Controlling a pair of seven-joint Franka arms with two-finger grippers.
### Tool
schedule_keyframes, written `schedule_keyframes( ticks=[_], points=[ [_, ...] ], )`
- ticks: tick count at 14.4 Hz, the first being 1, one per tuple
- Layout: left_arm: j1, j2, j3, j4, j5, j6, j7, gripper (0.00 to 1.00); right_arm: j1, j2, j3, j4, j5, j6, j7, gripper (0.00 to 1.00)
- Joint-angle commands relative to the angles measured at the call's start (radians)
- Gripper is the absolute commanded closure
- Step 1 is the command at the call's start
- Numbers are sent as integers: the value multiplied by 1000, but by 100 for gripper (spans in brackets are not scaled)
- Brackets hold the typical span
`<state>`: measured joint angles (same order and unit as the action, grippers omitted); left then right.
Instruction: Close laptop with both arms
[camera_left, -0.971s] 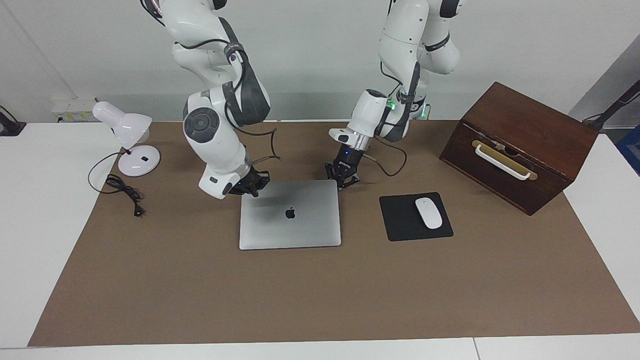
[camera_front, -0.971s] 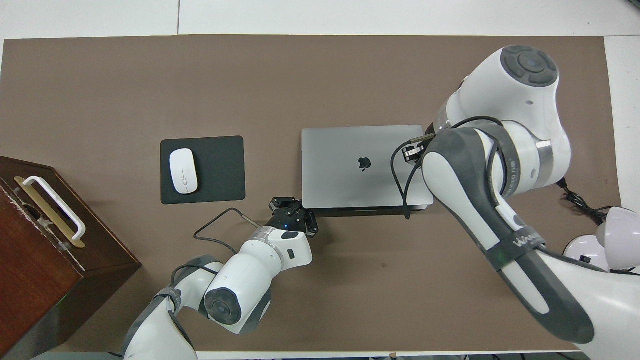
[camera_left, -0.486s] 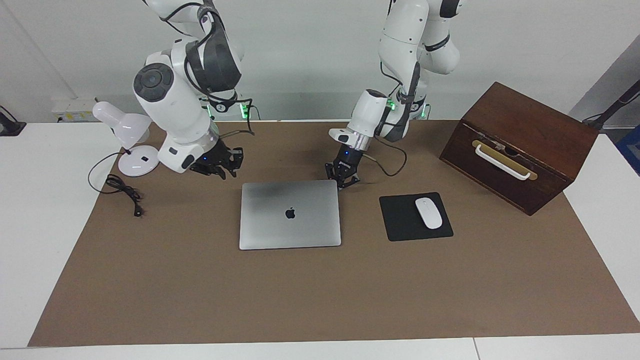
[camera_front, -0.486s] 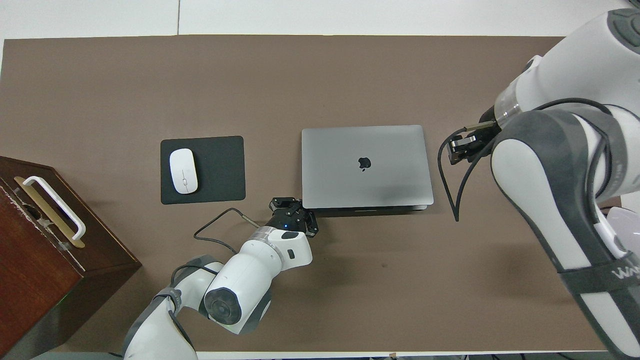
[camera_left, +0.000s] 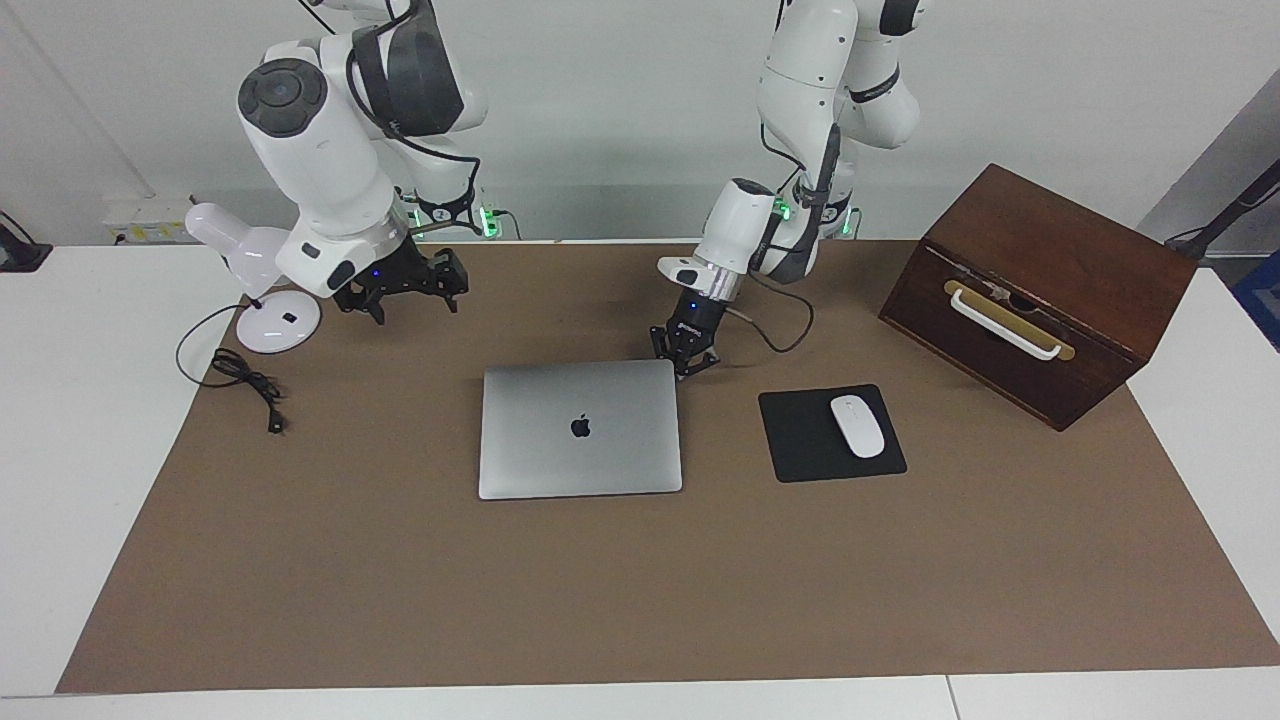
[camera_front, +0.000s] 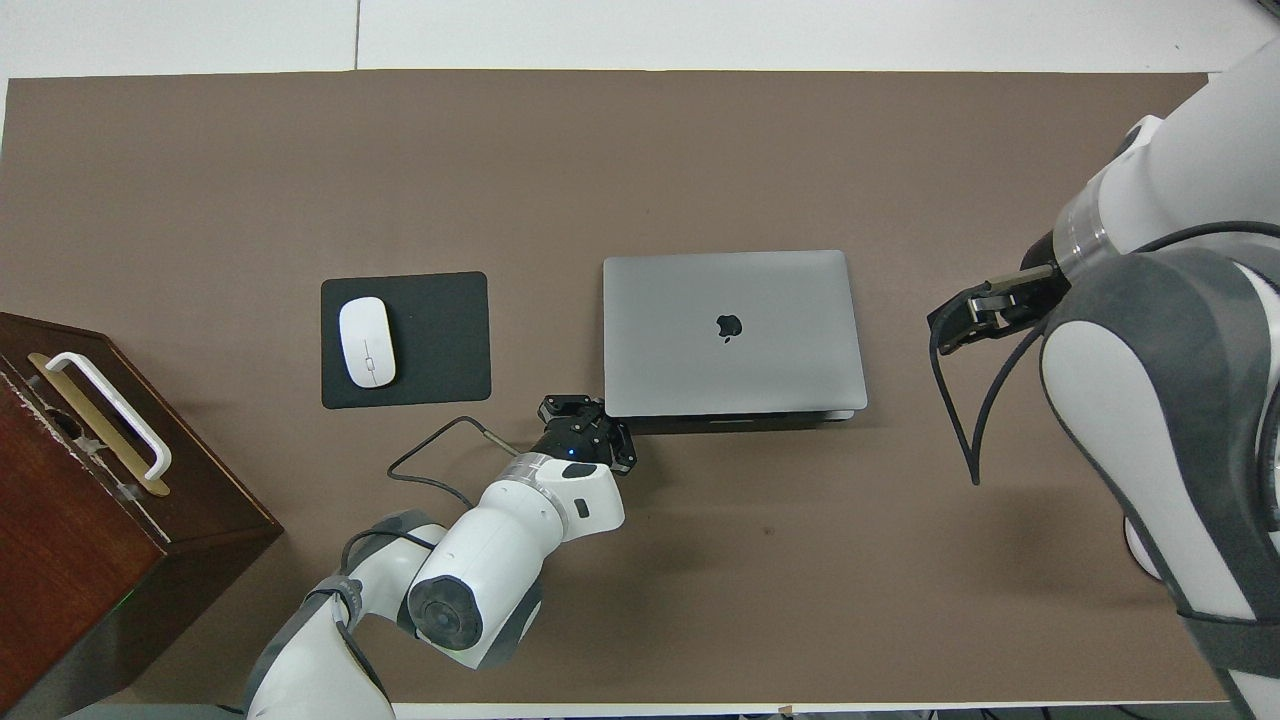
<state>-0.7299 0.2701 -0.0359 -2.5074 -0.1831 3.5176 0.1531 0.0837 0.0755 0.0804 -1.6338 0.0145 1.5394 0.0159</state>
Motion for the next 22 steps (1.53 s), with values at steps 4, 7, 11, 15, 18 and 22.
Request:
schedule_keyframes(
  ticks=[4, 7, 11, 15, 18, 22],
  points=[
    [-2, -176, 14, -114, -10, -193, -7, 100, -34, -43, 15, -38, -50, -18, 6, 0],
    [43, -346, 16, -111, -10, -470, 2, 100, -61, -46, 12, -44, -31, -10, 6, 0],
    [93, -521, 19, -90, -10, -780, 17, 100, -62, -63, 12, -40, -22, -10, 7, 0],
    [176, -627, 22, 25, -9, -1131, 11, 100, -61, -76, 16, -40, -24, -4, 7, 0],
    [265, -638, 16, 152, 49, -1343, 11, 100, -73, -102, 15, -63, -27, -19, 7, 0],
    [372, -623, 14, 274, 76, -1511, 0, 34, -70, -111, 15, -77, -37, -13, 9, 0]
  ],
)
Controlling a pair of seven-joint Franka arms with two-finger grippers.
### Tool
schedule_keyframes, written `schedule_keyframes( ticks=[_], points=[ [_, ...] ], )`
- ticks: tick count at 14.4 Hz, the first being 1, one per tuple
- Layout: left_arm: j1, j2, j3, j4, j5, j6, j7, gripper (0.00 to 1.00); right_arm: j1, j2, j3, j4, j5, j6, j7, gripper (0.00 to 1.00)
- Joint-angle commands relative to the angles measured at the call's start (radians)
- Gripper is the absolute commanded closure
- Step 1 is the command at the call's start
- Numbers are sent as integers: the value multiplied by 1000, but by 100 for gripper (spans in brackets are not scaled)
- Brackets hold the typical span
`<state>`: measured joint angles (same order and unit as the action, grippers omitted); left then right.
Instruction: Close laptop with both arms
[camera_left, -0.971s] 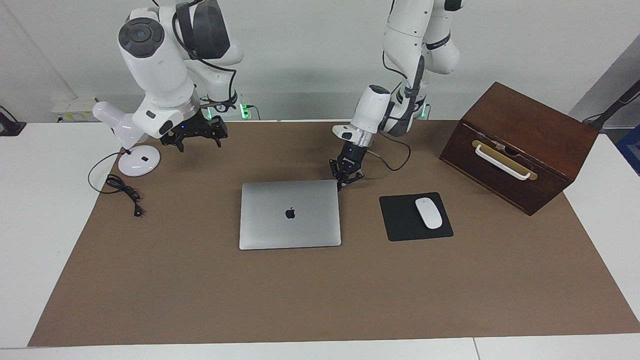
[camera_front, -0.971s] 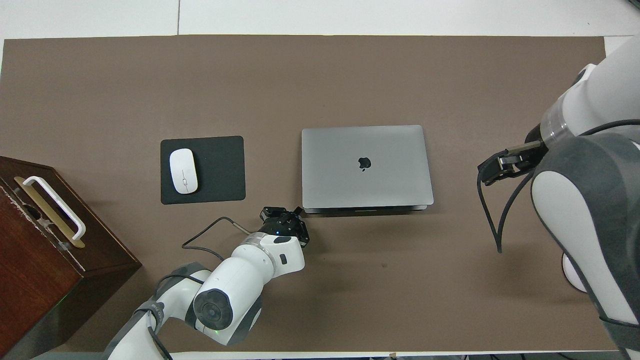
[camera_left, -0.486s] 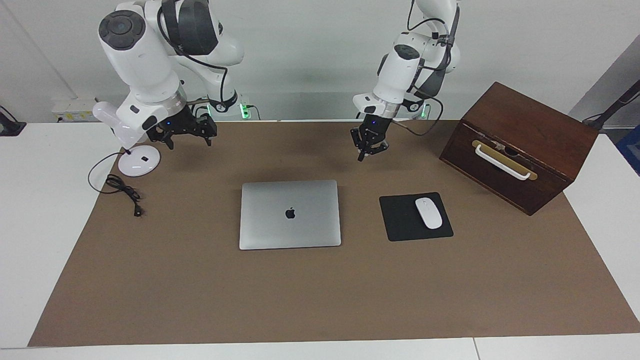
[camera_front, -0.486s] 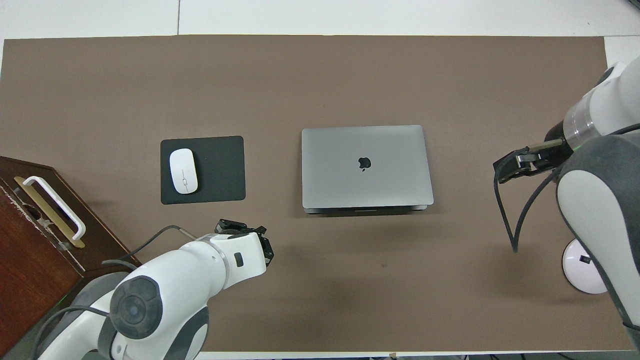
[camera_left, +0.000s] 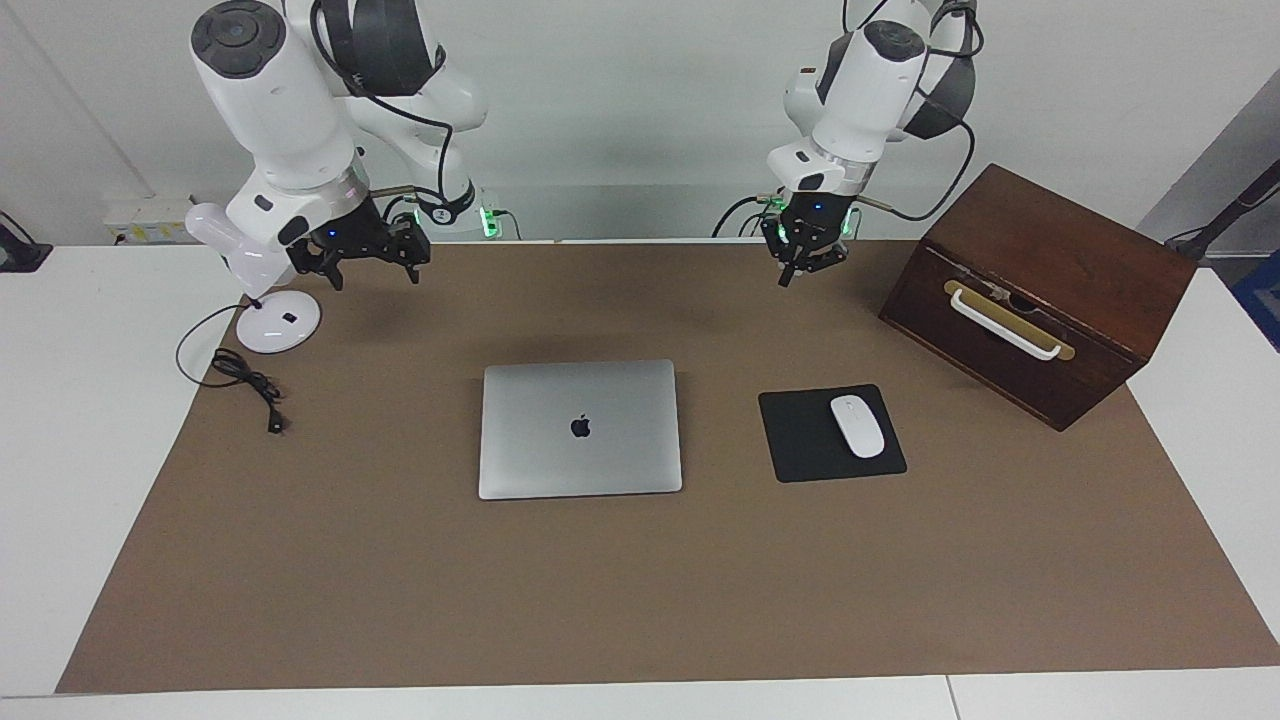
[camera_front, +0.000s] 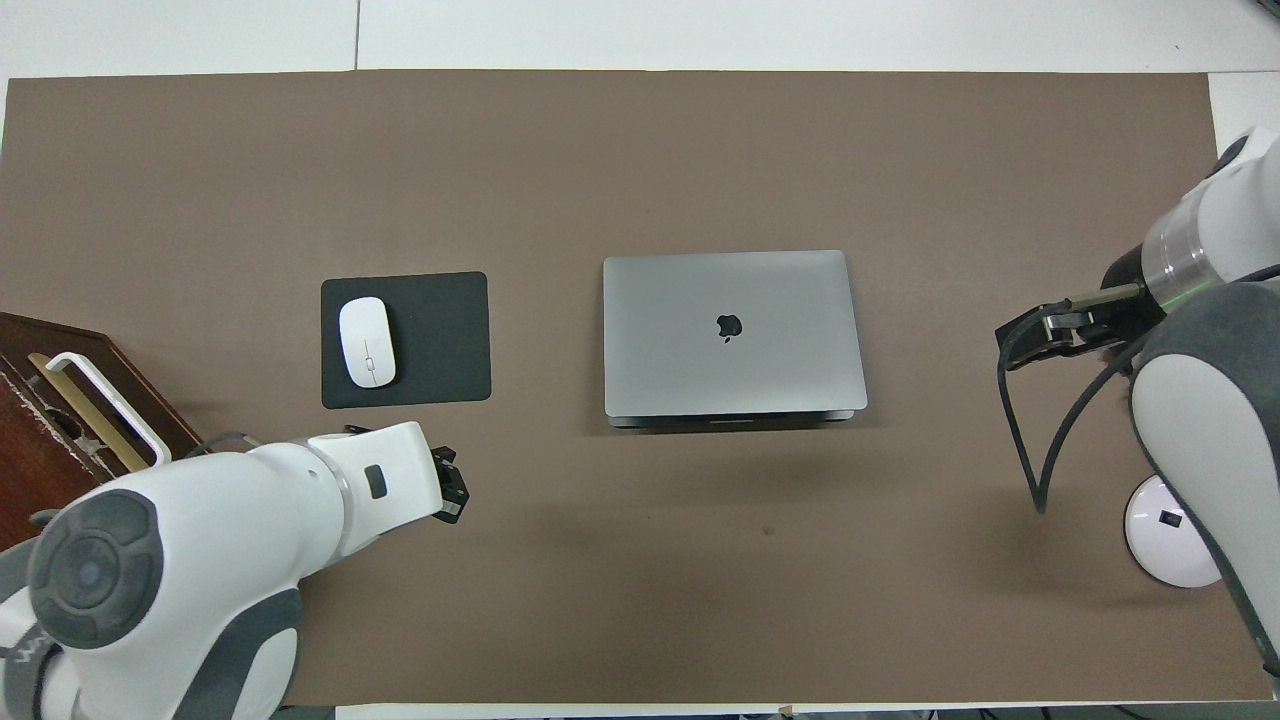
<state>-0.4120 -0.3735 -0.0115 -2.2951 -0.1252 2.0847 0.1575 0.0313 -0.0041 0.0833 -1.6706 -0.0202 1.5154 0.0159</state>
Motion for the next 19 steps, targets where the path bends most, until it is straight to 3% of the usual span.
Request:
schedule_keyframes(
  ticks=[1, 2, 12, 19],
  points=[
    [82, 21, -10, 86, 18, -107, -24, 17, -19, -30, 7, -37, -3, 17, 7, 0],
    [100, 21, -8, 100, 19, -130, -42, 0, -19, -27, 6, -34, -4, 22, 7, 0],
    [258, 27, -4, 195, 22, -160, -197, 0, -14, -23, -7, -29, -1, 58, 6, 0],
    [343, 131, -4, 391, 70, -273, -197, 0, -22, -23, -16, -26, 9, 58, 6, 0]
  ],
)
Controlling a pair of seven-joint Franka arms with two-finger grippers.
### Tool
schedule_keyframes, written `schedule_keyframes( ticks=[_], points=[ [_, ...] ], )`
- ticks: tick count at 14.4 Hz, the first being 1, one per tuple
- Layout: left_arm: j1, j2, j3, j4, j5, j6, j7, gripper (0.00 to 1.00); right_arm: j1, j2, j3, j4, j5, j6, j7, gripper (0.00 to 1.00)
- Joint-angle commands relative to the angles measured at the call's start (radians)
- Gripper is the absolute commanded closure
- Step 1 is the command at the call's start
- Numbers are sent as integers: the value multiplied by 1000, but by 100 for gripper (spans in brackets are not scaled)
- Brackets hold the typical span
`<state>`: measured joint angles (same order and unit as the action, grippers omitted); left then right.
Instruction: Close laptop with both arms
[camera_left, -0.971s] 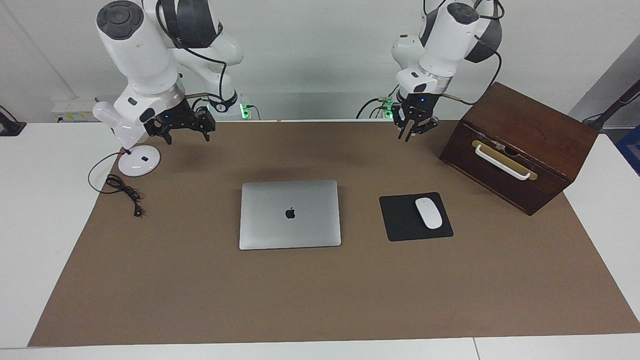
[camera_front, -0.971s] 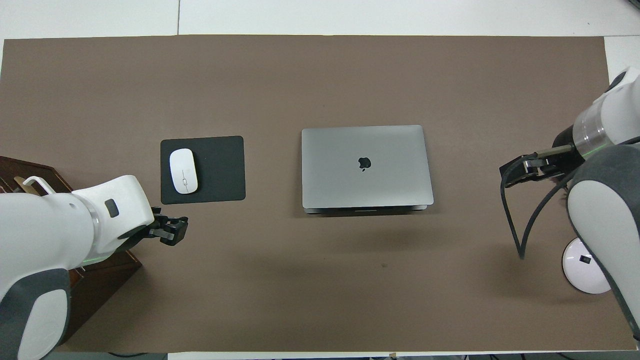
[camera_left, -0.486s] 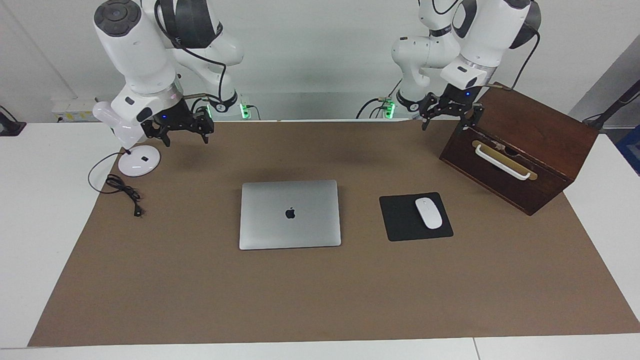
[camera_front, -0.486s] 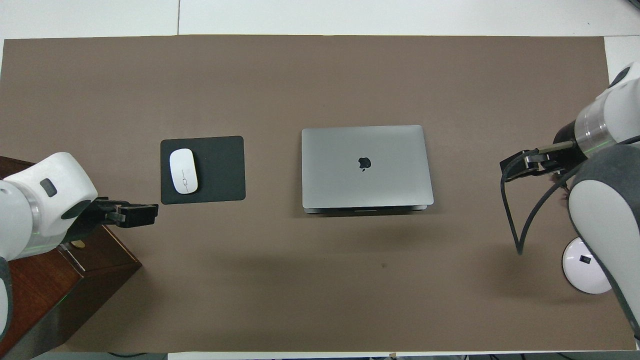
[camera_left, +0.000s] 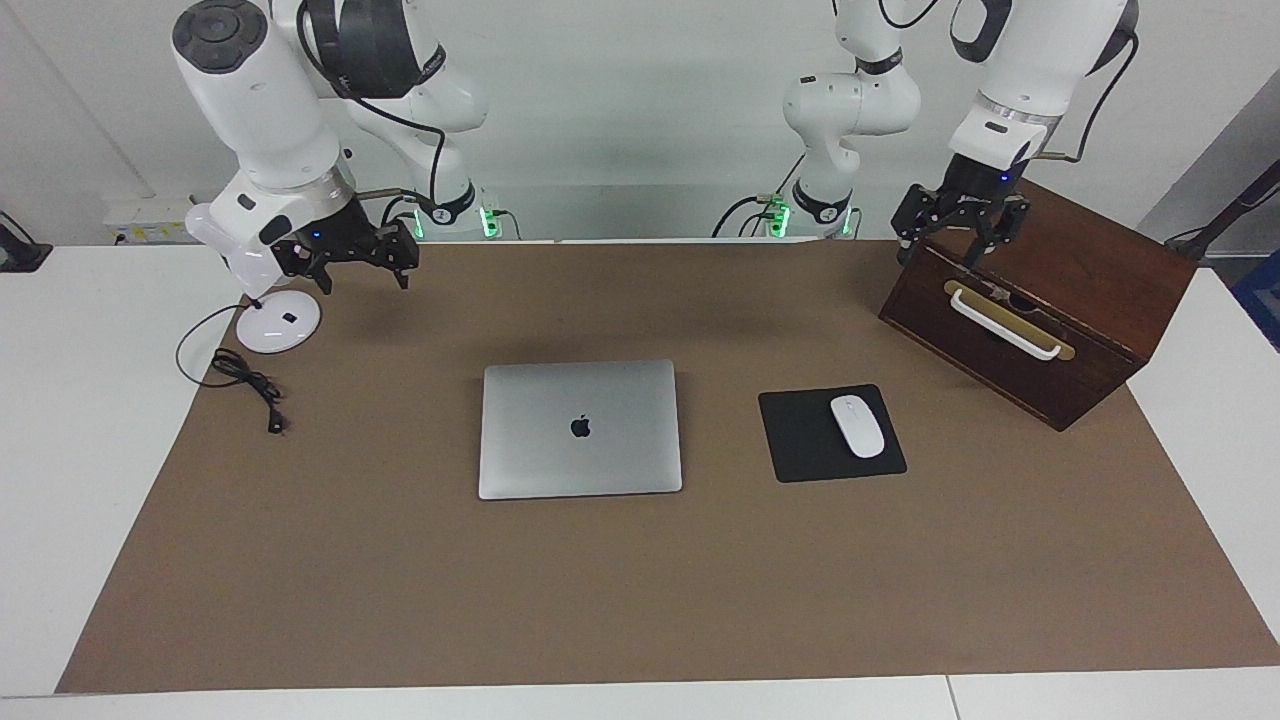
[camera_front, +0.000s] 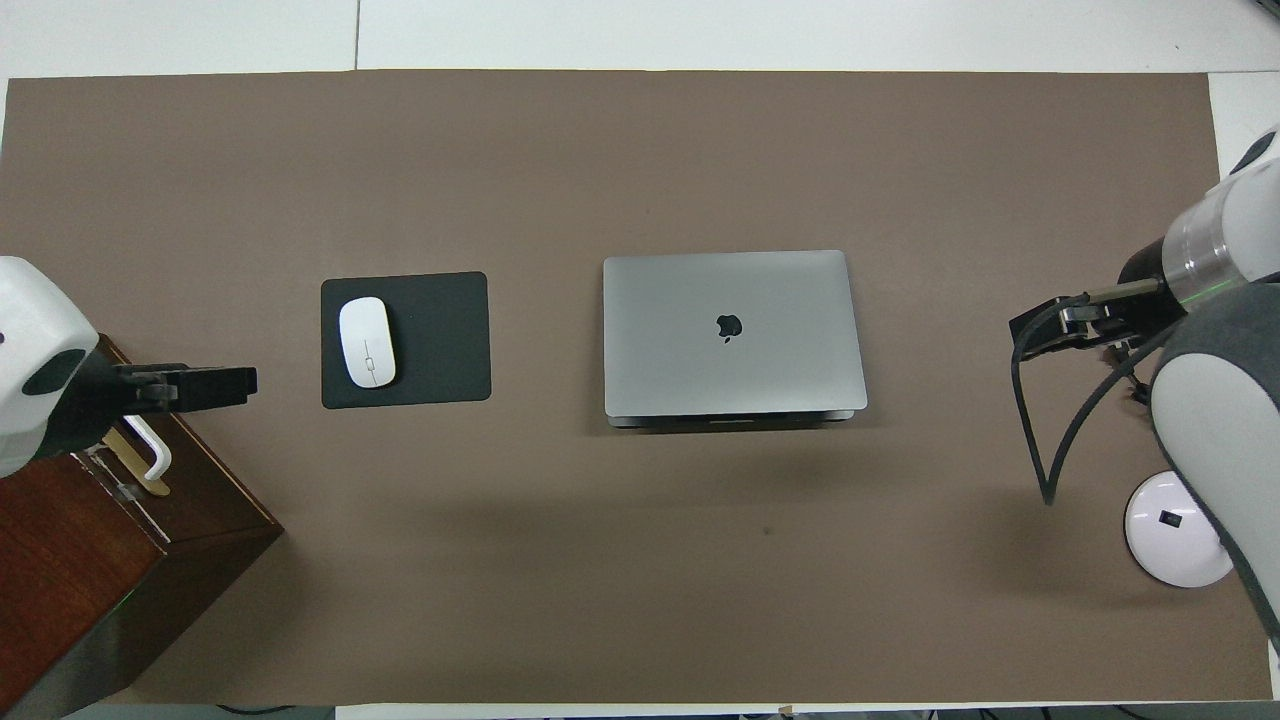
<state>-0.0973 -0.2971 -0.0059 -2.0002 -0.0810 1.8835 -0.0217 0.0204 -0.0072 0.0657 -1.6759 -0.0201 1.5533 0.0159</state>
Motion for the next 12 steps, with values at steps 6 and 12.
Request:
schedule_keyframes(
  ticks=[6, 12],
  points=[
    [86, 160, -6, 309, 49, -220, -18, 0, -13, -20, 0, -21, 11, 19, 6, 0],
    [88, 229, -6, 374, 69, -274, -18, 0, -13, -20, 0, -22, 11, 19, 6, 0]
  ],
)
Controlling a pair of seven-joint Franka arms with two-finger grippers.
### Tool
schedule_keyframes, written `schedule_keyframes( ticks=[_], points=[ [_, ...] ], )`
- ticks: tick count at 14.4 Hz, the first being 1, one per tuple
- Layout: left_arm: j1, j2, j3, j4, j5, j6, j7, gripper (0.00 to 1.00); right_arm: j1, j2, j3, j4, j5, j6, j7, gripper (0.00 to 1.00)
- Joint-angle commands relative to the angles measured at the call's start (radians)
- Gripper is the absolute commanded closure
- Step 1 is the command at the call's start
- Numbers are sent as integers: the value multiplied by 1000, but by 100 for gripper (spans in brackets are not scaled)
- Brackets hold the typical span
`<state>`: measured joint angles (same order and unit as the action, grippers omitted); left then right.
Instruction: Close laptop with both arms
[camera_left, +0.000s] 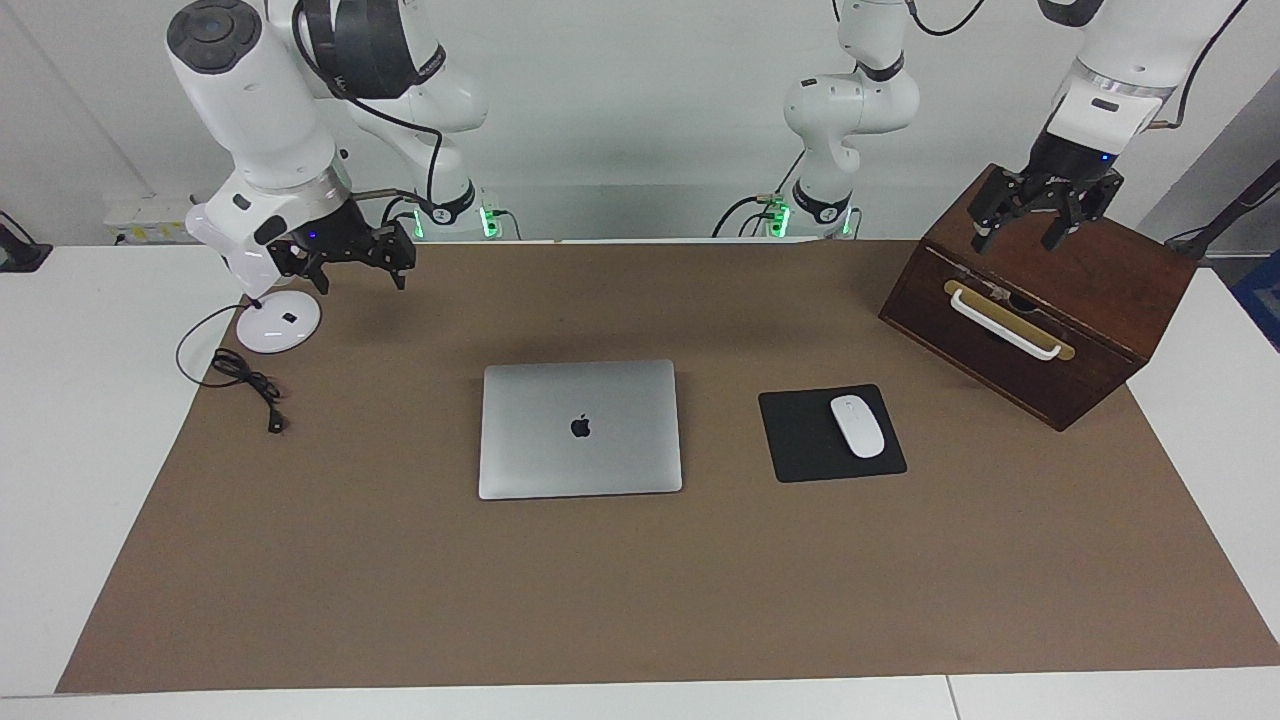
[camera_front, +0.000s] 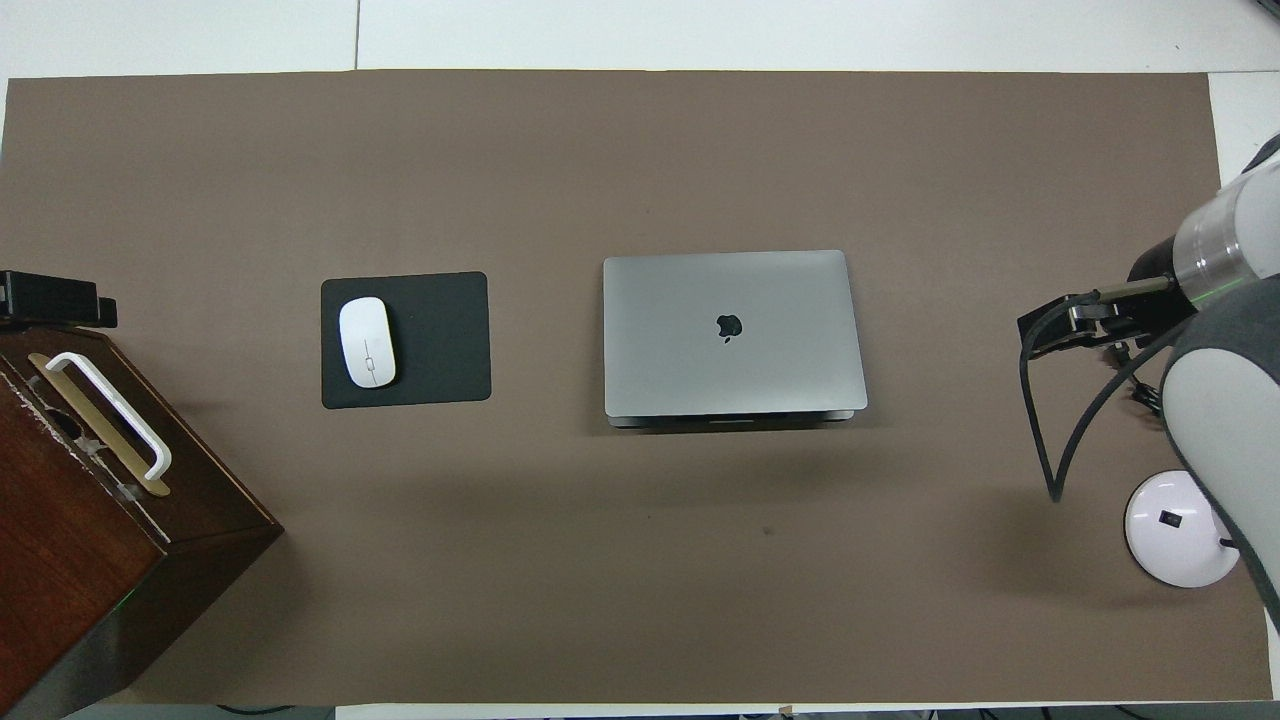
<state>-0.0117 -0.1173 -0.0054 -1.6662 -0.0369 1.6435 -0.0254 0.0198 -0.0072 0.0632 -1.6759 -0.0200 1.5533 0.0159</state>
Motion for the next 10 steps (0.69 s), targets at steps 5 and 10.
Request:
schedule_keyframes(
  ticks=[5, 10],
  points=[
    [9, 56, -8, 28, 17, -149, -11, 0, -12, -20, 3, -22, 11, 19, 4, 0],
    [32, 59, -18, 28, 22, -114, 87, 0, -14, -19, 3, -22, 11, 19, 4, 0]
  ],
)
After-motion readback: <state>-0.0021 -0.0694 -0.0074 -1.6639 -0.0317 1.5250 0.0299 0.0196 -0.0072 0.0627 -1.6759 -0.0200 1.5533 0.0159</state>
